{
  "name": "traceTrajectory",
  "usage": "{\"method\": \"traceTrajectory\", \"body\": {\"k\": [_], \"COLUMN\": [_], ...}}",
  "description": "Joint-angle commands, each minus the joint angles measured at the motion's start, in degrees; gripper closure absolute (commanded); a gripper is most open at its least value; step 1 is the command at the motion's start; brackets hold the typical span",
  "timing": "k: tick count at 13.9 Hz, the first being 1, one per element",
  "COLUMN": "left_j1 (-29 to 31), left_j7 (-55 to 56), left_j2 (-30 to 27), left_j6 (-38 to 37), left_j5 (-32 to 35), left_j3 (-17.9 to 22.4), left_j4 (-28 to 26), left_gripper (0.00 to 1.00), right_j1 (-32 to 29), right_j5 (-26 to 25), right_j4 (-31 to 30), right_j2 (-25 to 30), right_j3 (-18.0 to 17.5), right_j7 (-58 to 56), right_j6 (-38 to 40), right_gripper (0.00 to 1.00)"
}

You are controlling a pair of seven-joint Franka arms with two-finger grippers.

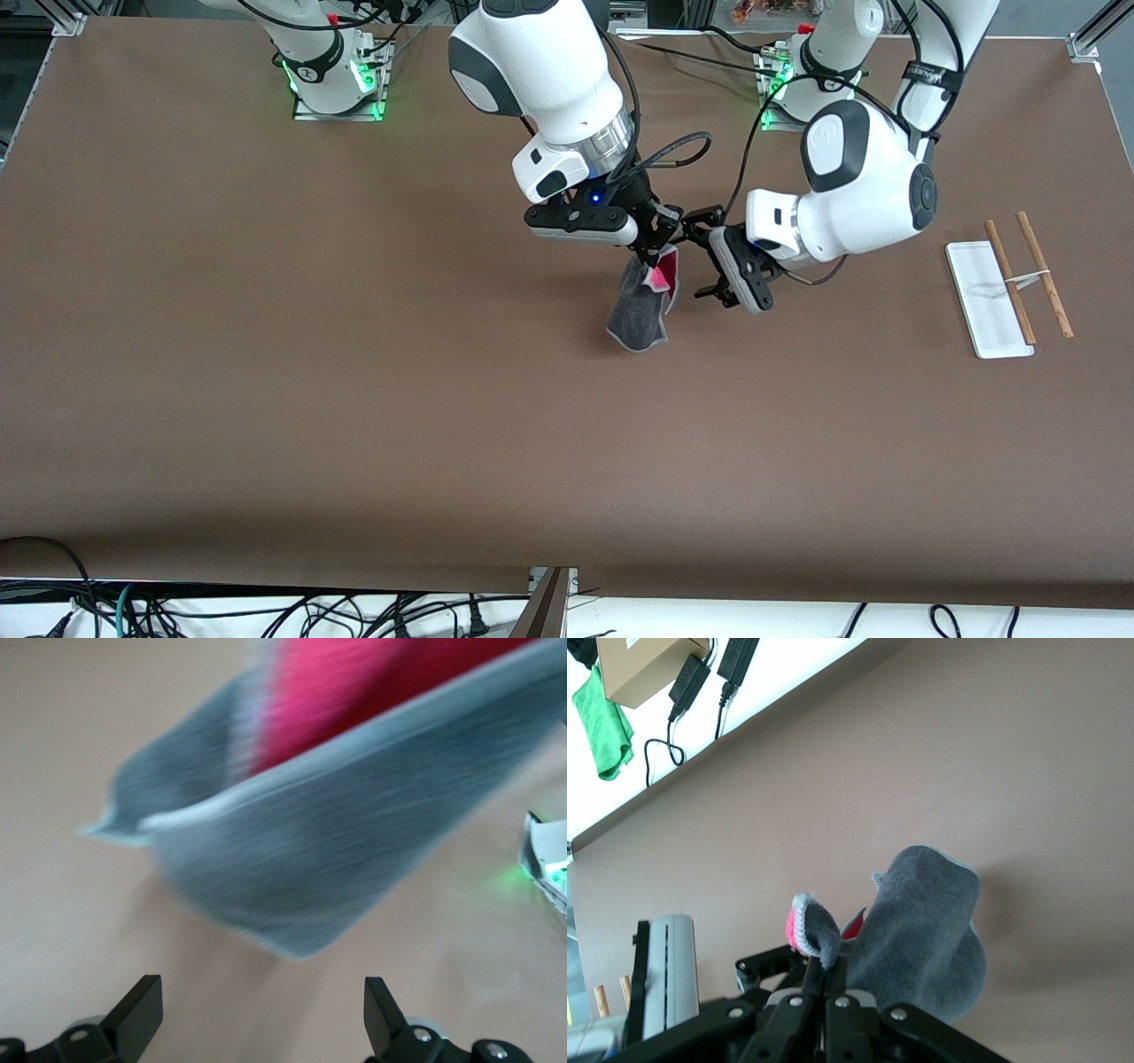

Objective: Pass towel and hang on rack
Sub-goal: 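Hold the towel up while the left gripper reaches toward it, then close the left gripper on the hanging towel beside the right gripper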

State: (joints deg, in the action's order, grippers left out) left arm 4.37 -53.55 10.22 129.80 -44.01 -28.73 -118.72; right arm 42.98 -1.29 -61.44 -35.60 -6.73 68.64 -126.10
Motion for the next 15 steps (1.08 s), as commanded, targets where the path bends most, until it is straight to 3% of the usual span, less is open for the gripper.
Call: {"method": "traceTrajectory", "body": {"k": [1, 5, 7, 8, 11, 15], "left_j1": [1.16, 1.16, 1.16, 1.16, 1.16, 1.16], "left_j7": [-1.82, -1.91, -2.44, -3.22, -3.5, -5.25], "left_j2": [-2.22, -1.79, -1.35, -1.26, 0.05, 1.38], "left_j6": [-0.07, 0.54, 1.42, 1.68, 3.61, 5.38], "left_j5": [-5.63, -6.53, -6.44, -6.44, -6.44, -6.35], "left_j3": [-2.99, -3.08, -3.08, -3.08, -3.0, -3.0], "left_j4": [-1.43, -1.34, -1.34, -1.17, -0.73, -0.64], "left_gripper": [0.0, 0.0, 0.17, 0.21, 0.11, 0.12], "right_j1": [0.26, 0.26, 0.26, 0.26, 0.26, 0.26], "right_j5": [0.58, 0.58, 0.58, 0.58, 0.58, 0.58], "right_j4": [0.0, 0.0, 0.0, 0.0, 0.0, -0.09], "right_j2": [0.1, -0.08, -0.08, -0.17, -0.25, -0.26], "right_j3": [0.14, 0.14, 0.14, 0.14, 0.05, 0.14], "right_j7": [0.62, 0.62, 0.53, 0.53, 0.53, 0.53], "right_j6": [-0.73, -0.73, -0.73, -0.73, -0.73, -0.73], "right_gripper": [1.0, 1.0, 1.0, 1.0, 1.0, 1.0]}}
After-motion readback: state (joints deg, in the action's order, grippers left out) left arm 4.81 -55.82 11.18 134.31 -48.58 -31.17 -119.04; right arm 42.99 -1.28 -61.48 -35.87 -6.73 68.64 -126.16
